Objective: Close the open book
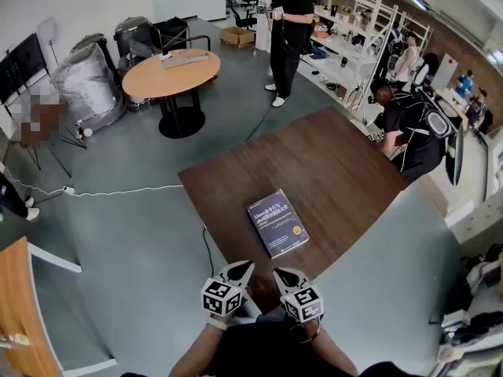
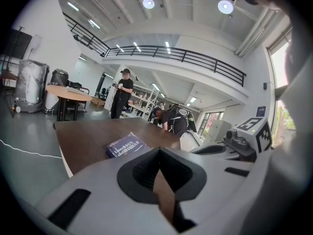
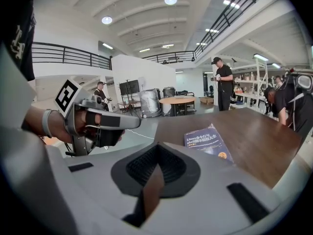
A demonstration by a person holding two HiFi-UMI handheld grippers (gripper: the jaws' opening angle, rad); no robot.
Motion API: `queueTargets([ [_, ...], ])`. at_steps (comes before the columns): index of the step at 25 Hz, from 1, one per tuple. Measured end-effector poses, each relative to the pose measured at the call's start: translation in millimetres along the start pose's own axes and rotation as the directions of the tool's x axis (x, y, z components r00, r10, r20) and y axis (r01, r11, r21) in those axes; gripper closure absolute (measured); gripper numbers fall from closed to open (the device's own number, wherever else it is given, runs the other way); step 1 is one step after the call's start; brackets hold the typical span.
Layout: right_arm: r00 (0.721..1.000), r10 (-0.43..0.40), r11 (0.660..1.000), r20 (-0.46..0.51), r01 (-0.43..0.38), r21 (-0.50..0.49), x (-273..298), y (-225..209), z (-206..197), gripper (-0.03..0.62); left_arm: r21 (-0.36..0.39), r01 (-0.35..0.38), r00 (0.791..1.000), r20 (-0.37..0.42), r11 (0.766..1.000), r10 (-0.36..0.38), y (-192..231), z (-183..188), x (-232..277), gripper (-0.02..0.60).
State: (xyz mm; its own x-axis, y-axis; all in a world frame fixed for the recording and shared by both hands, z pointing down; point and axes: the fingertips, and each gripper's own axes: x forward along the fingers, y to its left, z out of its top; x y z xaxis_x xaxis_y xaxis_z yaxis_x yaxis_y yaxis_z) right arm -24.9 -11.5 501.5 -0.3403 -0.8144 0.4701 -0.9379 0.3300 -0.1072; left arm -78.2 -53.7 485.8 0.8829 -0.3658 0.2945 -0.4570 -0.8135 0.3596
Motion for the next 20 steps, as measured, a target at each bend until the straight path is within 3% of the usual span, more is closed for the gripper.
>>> queueTargets([
  [20, 1.0, 0.015, 1.0, -0.01, -0.015, 0.003, -4, -2, -11, 0.606, 0.009, 0.001, 1.0, -0.012, 1.0, -0.001, -10, -7, 5, 0.577],
])
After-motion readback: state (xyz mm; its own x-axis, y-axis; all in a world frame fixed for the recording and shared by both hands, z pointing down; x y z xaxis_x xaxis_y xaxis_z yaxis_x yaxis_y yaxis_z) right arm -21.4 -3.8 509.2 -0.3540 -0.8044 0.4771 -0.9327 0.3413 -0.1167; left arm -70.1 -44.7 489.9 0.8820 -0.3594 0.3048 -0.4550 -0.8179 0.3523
